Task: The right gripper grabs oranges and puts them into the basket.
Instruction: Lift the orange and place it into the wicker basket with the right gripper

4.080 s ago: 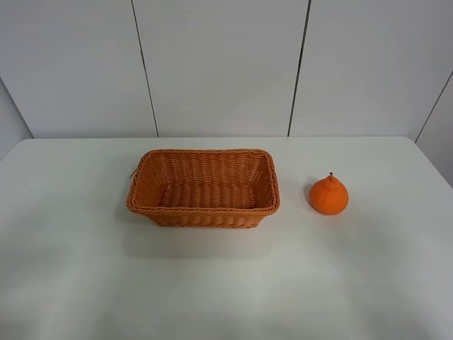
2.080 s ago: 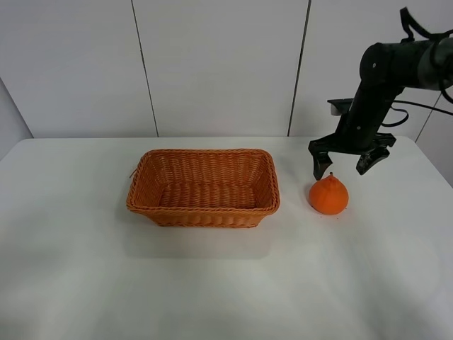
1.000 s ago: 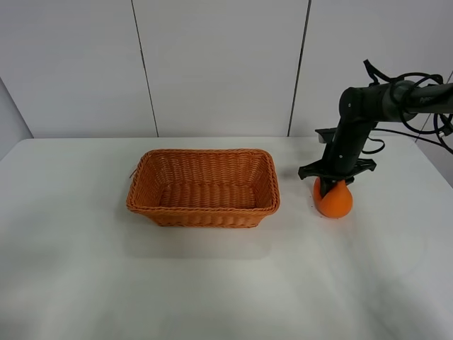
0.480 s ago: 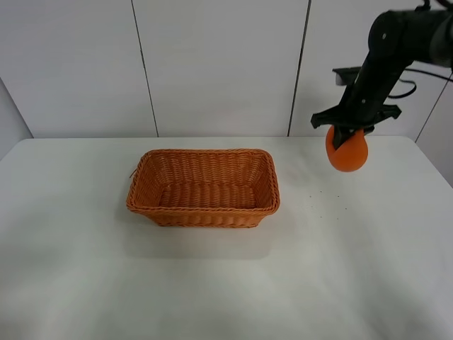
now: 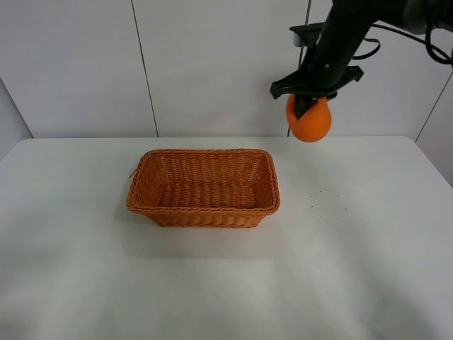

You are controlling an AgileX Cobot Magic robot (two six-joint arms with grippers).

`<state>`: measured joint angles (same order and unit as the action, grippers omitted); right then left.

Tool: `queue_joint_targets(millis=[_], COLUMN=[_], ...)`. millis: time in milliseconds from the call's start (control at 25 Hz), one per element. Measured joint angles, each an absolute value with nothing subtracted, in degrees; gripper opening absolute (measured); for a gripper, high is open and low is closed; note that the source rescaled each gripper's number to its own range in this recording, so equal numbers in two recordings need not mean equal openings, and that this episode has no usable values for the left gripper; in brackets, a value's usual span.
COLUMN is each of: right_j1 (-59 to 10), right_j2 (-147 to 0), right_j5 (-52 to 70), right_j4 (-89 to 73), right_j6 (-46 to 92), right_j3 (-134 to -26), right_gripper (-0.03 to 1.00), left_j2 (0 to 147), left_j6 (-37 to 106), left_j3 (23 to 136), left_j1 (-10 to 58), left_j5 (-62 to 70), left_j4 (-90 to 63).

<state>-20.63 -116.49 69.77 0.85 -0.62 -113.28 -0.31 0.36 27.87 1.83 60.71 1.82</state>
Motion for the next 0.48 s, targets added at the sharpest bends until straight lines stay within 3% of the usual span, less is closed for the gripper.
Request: queue_joint_targets(millis=[280, 480], right_j1=[-32.49, -37.17], right_j2=[-119.48, -126.02], right_j5=[63.73, 54.91], right_j4=[0.46, 0.0], right_j6=[-2.79, -3.36], right_j3=[-113.28, -113.28], right_gripper=[0.01, 0.01], left_j2=[-0.31, -0.31], left_j6=[0.36, 0.36], left_j3=[27.87, 27.87], left_j1=[1.83, 1.83], left_j5=[60.71, 60.71], left_j4=[1.82, 1.82])
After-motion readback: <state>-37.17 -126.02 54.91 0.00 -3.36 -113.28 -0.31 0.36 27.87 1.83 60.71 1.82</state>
